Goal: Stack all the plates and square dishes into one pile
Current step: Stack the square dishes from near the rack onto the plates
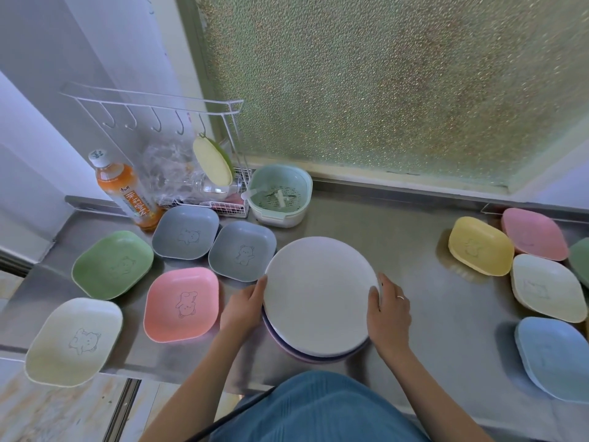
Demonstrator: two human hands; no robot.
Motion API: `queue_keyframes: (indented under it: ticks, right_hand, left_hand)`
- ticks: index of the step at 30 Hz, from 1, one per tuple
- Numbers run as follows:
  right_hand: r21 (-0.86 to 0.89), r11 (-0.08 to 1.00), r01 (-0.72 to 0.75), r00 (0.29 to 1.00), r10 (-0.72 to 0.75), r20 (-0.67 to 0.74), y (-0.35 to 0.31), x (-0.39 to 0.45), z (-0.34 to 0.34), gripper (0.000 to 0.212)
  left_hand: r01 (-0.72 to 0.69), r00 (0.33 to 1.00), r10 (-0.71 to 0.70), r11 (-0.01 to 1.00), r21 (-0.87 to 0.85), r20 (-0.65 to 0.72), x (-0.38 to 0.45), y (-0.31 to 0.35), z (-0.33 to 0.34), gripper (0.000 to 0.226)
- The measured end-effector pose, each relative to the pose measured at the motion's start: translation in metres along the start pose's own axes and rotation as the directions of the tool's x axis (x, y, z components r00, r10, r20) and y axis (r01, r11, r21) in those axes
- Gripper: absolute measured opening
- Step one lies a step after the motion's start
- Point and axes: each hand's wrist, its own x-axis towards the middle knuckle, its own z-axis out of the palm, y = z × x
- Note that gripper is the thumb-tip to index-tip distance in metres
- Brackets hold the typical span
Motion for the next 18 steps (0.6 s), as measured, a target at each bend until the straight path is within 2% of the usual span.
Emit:
queue_keyframes:
  ticks: [3, 5, 7, 10, 12, 14, 16, 18]
  right_hand:
    - [-0.117, 0.961, 0.252, 0.960, -0.263, -0.098, -0.027, -0.003, 0.001, 0.033]
    - [-0.106, 0.892, 0.440, 0.892, -0.448, -0.056, -0.054, -0.005, 0.012, 0.035]
    - [-0.084, 0.764, 0.640, 0.768, -0.639, 0.043, -0.084, -0.013, 0.029, 0.033]
    - [-0.052, 0.500, 0.864, 0.499, -0.840, 0.212, -0.126, -0.034, 0.063, 0.025]
    - [-0.028, 0.356, 0.934, 0.341, -0.866, 0.365, -0.147, -0.049, 0.084, 0.026]
    - [0.010, 0.292, 0.956, 0.235, -0.788, 0.569, -0.162, -0.064, 0.103, 0.027]
    - [-0.012, 0.245, 0.969, 0.182, -0.684, 0.706, -0.170, -0.075, 0.119, 0.027]
    - [-0.026, 0.216, 0.976, 0.163, -0.647, 0.745, -0.171, -0.085, 0.131, 0.023]
  left_hand:
    - [0.012, 0.961, 0.014, 0.996, 0.093, -0.276, -0.009, -0.010, -0.008, 0.043]
    - [0.051, 0.922, 0.007, 0.989, 0.138, -0.388, -0.013, -0.020, -0.019, 0.037]
    - [0.100, 0.886, -0.030, 0.987, 0.128, -0.463, -0.014, -0.033, -0.032, 0.034]
    - [0.172, 0.824, -0.106, 0.983, 0.068, -0.556, -0.019, -0.055, -0.052, 0.028]
    - [0.197, 0.787, -0.131, 0.979, 0.044, -0.603, -0.026, -0.070, -0.066, 0.025]
    - [0.245, 0.755, -0.186, 0.970, 0.007, -0.629, -0.032, -0.084, -0.081, 0.022]
    - [0.295, 0.744, -0.244, 0.955, -0.022, -0.622, -0.036, -0.098, -0.096, 0.023]
    - [0.328, 0.734, -0.283, 0.944, -0.043, -0.617, -0.040, -0.110, -0.108, 0.023]
